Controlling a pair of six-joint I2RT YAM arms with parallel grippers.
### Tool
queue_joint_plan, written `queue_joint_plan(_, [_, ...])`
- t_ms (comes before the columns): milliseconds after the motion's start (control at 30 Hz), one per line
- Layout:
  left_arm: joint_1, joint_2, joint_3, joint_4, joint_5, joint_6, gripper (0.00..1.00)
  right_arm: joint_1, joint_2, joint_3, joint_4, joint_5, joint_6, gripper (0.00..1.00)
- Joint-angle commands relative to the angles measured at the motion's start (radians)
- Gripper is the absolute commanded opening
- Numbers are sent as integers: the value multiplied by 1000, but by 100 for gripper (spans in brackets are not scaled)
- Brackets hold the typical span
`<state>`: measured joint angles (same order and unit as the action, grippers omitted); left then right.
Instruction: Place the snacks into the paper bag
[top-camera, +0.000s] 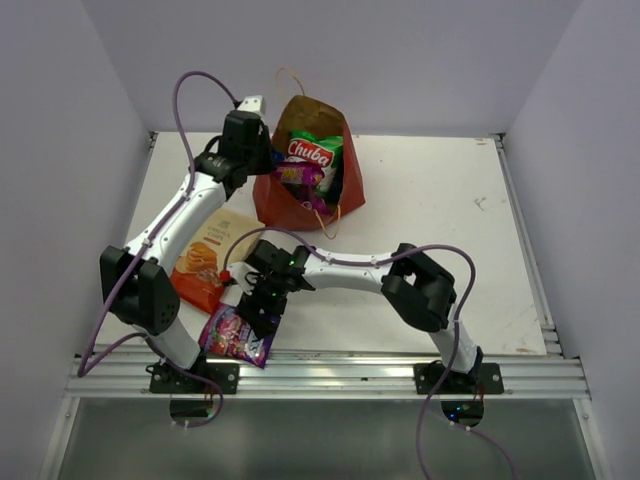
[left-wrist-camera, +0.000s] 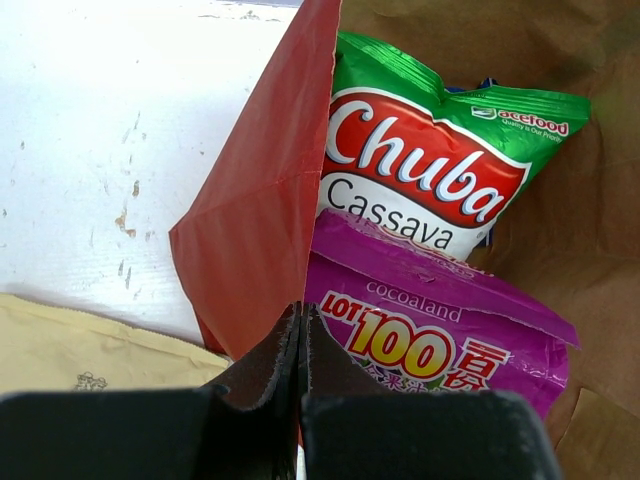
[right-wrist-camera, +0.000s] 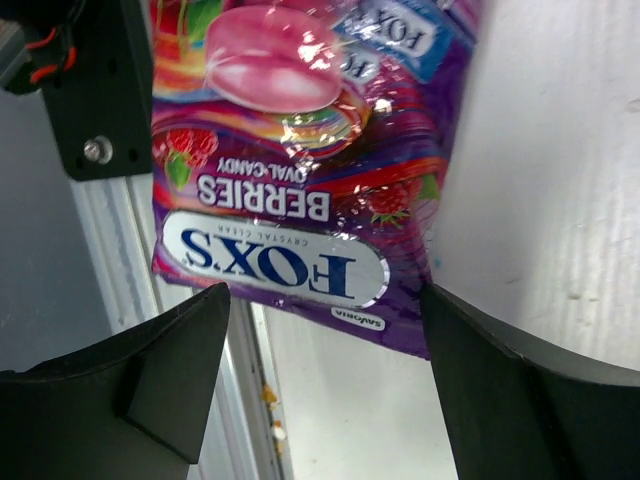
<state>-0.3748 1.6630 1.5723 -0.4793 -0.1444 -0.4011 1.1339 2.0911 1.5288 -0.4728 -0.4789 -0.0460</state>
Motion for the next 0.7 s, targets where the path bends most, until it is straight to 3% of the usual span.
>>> queue_joint_plan(0, [-1,-60,-6,27,-17,16,0,4,12,51,51,61,6,80])
queue_joint_plan(400, [-1,-69,-26,39,-14,28,0,61,23,-32,131,180,5,79])
queue_joint_plan(500, [5,-69,-29,39,-9,30,0,79,40,-59,138,192,12,74])
queue_joint_plan(533, [8,-69,-29,41,-7,30,0,82,44,-71,141,195,24,70])
queue_joint_plan(567, [14,-69,-29,45,-4,33,0,83,55,-75,138,201,29,44])
queue_joint_plan(633, [20,-69,-29,48,3,33,0,84,60,-81,122,209,37,28])
queue_joint_plan(667, [23,-69,-29,51,8,33,0,84,55,-84,119,223,35,13])
